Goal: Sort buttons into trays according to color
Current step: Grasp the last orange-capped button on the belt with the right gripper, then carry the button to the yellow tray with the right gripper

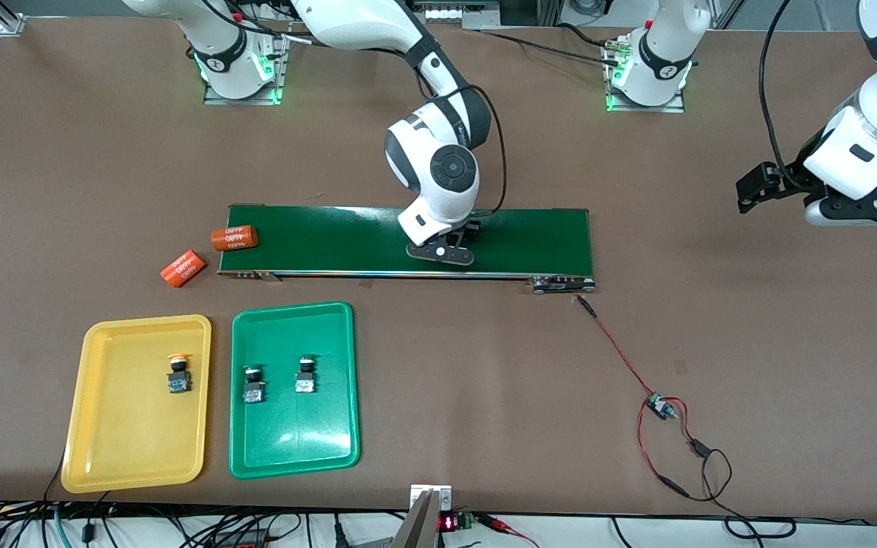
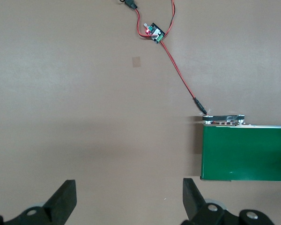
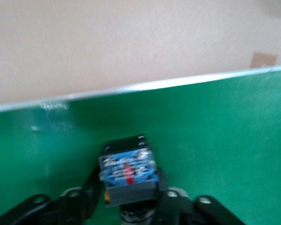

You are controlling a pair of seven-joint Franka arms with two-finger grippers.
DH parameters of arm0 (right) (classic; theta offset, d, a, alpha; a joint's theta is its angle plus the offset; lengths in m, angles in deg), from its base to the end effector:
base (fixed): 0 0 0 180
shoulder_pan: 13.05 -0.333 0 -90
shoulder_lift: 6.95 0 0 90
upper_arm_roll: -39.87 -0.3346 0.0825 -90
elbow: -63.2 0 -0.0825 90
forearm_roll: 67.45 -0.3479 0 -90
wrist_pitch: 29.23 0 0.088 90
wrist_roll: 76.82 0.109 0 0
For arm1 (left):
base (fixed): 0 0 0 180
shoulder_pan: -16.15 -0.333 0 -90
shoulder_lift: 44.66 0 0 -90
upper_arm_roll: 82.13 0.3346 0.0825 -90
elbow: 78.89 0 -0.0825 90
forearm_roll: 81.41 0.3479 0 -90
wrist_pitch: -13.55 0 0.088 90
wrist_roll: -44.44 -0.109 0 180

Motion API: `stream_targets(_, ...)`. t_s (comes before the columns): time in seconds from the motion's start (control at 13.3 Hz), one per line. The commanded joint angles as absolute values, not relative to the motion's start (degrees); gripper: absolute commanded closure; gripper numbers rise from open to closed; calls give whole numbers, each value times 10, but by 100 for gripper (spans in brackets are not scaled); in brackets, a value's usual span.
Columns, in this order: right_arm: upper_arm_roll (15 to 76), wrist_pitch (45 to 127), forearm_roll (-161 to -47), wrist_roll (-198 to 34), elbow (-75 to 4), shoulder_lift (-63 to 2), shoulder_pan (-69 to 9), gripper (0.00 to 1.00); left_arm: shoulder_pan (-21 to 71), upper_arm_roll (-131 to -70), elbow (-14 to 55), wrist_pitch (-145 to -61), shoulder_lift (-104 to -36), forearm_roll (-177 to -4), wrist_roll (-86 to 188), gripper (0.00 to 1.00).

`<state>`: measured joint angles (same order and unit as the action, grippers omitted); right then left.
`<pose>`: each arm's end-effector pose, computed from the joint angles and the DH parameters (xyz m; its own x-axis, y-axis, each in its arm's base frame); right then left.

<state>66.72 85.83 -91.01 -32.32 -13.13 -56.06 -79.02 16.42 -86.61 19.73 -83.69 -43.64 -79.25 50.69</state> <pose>0.4773 0.5290 0.2716 0.9849 -0.1605 -0.0655 -0.1568 -0.9860 0.0573 0.5181 -0.0397 0.5953 0.9998 0.0214 -0.0022 0.0213 -0.9990 -0.0392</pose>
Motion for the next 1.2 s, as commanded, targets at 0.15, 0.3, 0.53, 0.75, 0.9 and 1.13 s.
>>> stream_targets(0.15, 673, 853, -914, -337, -98, -523, -727, 97, 162, -869, 180, -825, -443, -798, 509, 0)
stream_targets(0.3, 671, 852, -914, -347, -96, -495, -685, 99, 162, -869, 180, -825, -443, -798, 509, 0)
stream_targets(0.53, 676, 849, -908, -391, -87, -483, -611, 100, 162, -869, 180, -825, -443, -798, 509, 0)
stream_targets(0.75, 688, 849, -879, -533, -86, -486, -522, 100, 162, -869, 180, -825, -443, -798, 509, 0)
stream_targets(0.9, 687, 849, -868, -652, -87, -491, -452, 100, 162, -869, 180, -825, -443, -798, 509, 0)
stream_targets(1.13, 686, 856, -844, -797, -90, -512, -381, 100, 162, -870, 180, -825, -443, -798, 509, 0)
